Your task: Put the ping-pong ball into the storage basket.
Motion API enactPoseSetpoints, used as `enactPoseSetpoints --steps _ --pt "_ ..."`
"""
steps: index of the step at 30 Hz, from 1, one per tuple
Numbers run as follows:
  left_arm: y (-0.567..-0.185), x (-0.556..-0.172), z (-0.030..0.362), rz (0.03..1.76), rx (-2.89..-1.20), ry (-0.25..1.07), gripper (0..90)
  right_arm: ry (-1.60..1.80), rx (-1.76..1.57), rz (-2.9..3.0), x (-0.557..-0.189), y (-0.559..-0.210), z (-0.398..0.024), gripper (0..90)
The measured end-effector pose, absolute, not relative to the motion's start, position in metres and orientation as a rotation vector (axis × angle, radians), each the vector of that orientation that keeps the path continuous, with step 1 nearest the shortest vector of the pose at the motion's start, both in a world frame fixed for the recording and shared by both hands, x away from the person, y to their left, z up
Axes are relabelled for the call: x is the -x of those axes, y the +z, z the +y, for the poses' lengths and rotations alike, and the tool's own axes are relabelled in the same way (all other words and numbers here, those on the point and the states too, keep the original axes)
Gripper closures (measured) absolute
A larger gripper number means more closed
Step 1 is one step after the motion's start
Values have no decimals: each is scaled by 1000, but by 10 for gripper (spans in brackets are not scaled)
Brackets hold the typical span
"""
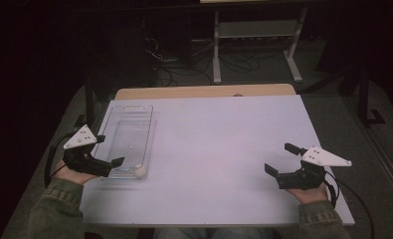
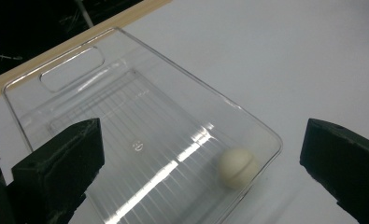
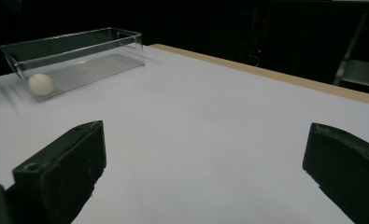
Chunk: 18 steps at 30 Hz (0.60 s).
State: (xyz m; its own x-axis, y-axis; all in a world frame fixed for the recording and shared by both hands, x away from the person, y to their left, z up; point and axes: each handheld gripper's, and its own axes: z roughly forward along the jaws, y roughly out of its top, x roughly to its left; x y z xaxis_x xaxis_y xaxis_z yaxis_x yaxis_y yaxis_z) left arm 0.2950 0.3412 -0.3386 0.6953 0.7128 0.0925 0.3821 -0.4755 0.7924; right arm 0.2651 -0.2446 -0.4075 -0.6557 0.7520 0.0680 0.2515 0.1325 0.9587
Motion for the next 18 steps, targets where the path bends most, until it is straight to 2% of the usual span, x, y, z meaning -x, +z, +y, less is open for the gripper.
enactPoseSetpoints --steps 18 --pt "-366 -271 365 865 -1885 579 0 1542 -965 1983 -265 -408 -244 0"
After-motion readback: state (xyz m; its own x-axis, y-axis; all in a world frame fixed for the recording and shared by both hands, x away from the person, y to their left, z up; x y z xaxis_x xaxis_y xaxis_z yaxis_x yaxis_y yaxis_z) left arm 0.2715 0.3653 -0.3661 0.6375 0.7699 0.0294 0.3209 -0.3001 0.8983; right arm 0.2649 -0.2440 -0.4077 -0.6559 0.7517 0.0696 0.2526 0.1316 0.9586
